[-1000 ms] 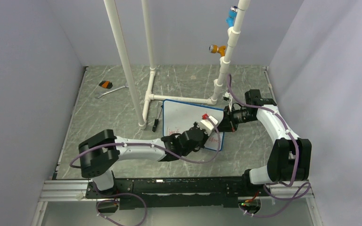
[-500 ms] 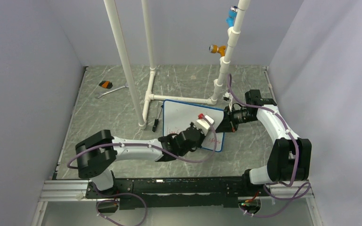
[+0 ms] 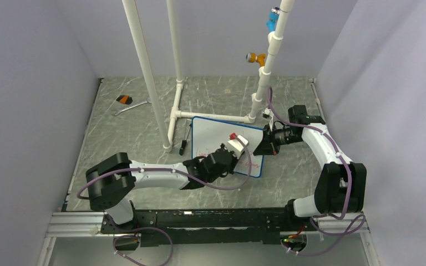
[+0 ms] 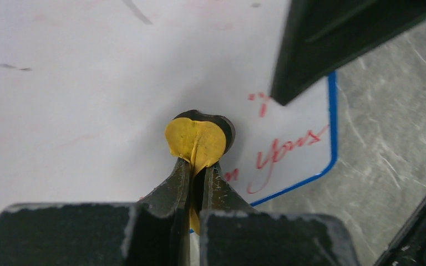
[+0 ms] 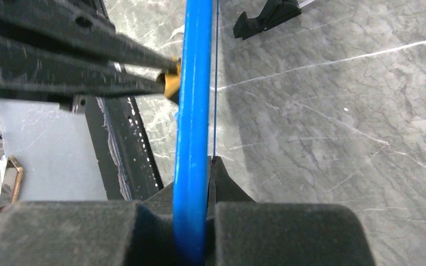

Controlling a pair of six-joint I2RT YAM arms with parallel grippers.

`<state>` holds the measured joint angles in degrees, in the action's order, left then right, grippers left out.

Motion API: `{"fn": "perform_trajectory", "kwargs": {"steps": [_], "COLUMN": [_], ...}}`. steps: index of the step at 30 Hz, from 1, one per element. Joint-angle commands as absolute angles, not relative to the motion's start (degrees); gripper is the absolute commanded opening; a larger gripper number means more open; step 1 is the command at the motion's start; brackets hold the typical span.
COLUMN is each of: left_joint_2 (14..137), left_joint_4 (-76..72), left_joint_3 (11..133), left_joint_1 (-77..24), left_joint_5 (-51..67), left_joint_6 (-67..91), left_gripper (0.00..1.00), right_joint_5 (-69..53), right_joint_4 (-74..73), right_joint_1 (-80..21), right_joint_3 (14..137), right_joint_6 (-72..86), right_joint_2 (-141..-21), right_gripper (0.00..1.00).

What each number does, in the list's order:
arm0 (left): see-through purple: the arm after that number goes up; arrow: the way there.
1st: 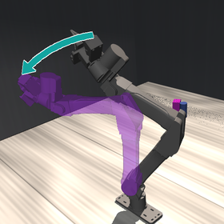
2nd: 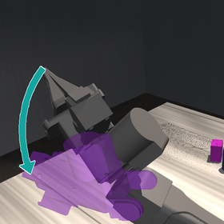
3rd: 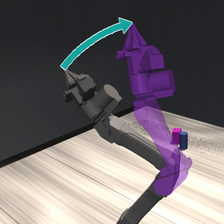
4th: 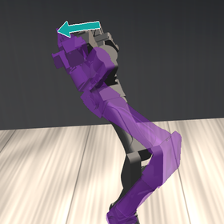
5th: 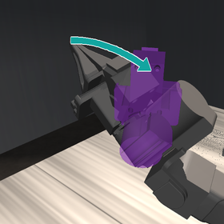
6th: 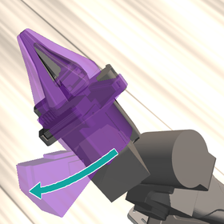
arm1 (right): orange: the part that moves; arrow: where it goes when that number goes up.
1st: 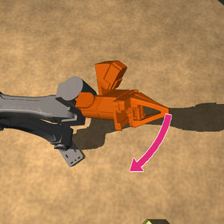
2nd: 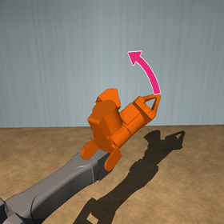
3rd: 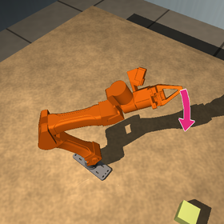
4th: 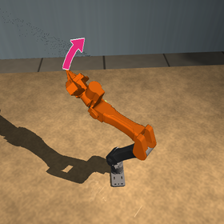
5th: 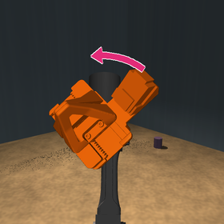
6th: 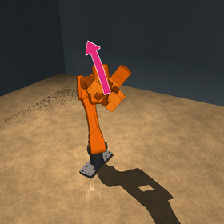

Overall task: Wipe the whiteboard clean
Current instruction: Erase the center of the board with the whiteboard.

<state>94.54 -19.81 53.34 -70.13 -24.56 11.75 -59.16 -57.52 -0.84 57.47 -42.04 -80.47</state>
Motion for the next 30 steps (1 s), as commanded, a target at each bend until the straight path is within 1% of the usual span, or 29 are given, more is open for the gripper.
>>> {"fn": "perform_trajectory", "kwargs": {"steps": [1,4,11,18,21,24,28,30], "left_joint_2": [91.41,92.38,97.47,97.99,96.18,92.22,85.44,82.33], "left_joint_4": [-19.45,-20.95,-22.45,-24.13,-28.12,-32.91,-34.18,-33.79], "left_joint_3": [51.14,51.93,57.65,57.43,54.91,49.62,43.51,40.32], "left_joint_1": [-65.70,-67.00,-74.11,-74.62,-74.62,-74.55,-73.46,-72.59], "left_joint_5": [-26.70,-24.25,-23.63,-22.25,-19.75,-18.17,-15.79,-16.44], "left_joint_6": [12.94,13.17,9.29,8.84,9.03,9.45,12.33,14.39], "left_gripper": [0.00,0.00,0.00,0.00,0.00,0.00,0.00,0.00], "right_joint_5": [-63.79,-63.76,-63.77,-63.88,-63.97,-63.78,-63.30,-63.27], "right_joint_4": [-61.04,-60.85,-61.01,-61.15,-61.29,-60.97,-60.16,-60.17], "right_joint_1": [-1.41,-1.42,-1.43,-1.41,-1.41,-1.42,-1.34,-1.11], "right_joint_3": [58.36,58.44,58.56,58.36,58.45,58.45,58.36,58.36], "right_joint_6": [-42.85,-42.73,-42.75,-43.07,-43.23,-42.78,-42.56,-42.63], "right_joint_2": [-79.71,-79.82,-80.41,-79.56,-79.64,-79.97,-80.08,-80.15], "right_gripper": [0.00,0.00,0.00,0.00,0.00,0.00,0.00,0.00]}}
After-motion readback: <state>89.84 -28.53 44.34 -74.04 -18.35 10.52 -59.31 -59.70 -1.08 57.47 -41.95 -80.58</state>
